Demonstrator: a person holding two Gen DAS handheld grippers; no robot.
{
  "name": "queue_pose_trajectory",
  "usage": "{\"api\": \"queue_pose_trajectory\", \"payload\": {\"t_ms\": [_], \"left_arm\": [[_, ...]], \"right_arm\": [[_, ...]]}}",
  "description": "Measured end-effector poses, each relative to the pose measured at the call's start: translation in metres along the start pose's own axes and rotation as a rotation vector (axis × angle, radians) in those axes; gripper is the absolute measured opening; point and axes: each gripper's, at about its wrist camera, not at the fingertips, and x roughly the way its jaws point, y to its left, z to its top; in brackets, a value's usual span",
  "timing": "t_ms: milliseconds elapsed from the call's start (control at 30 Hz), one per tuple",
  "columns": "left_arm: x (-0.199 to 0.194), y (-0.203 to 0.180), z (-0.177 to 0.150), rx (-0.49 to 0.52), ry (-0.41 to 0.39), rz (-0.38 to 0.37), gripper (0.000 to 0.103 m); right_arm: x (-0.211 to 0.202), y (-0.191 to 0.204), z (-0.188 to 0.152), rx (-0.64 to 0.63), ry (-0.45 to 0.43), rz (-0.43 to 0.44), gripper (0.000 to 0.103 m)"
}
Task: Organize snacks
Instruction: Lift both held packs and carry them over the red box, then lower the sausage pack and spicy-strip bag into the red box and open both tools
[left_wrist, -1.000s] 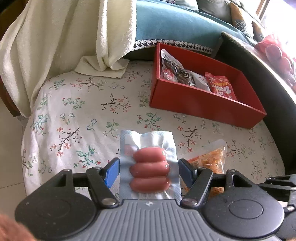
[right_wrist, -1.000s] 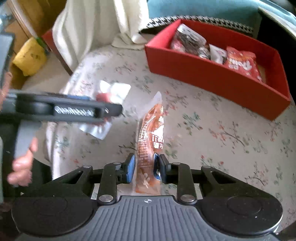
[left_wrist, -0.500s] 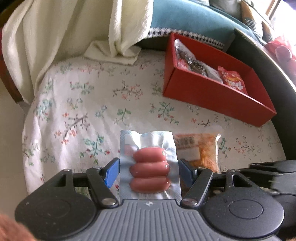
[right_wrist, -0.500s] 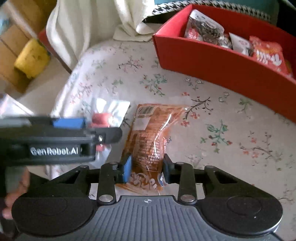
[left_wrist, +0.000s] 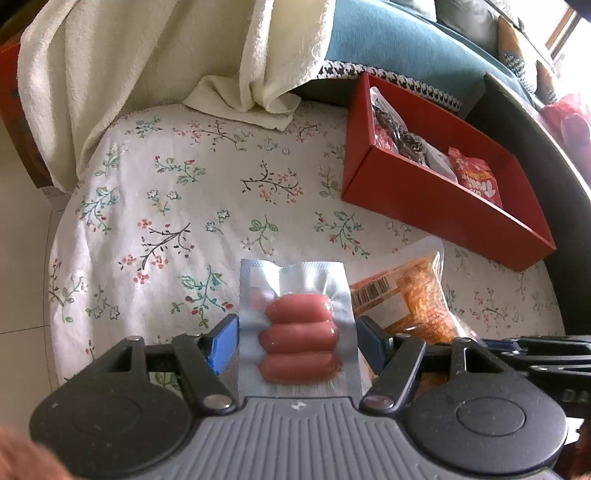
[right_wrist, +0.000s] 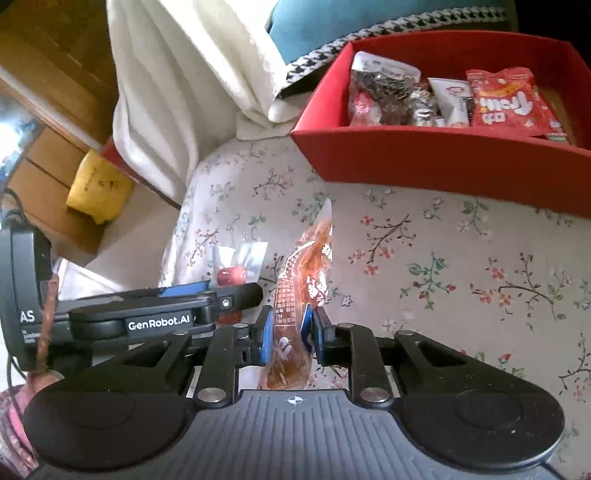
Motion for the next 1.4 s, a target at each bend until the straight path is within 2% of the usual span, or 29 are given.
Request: {"api": "queue_pose_trajectory", "payload": {"t_ms": [300, 667, 1033, 1400], "left_arm": [[-0.007, -0.001, 0.002, -0.004, -0.018, -0.027, 0.061], [-0.021, -0.018, 0.021, -0.005, -0.076, -0.065, 0.061], [-0.03, -0.062, 0.053, 0.059, -0.164, -0.08, 0.061], [-0.015, -0.101, 0.089, 0.12, -0.202, -0.063, 0.061]], "right_arm": [[-0.032, -0.038, -0.003, 0.19, -0.091, 0.114, 0.028], [-0.064, -0.055, 0.009, 0.243, -0.224, 0.2, 0.028], [-0.092, -0.076, 0.041, 0.242, -0.334, 0.216, 0.028], [-0.091, -0.099, 0.072, 0.238, -0.362, 0.204, 0.028]]}}
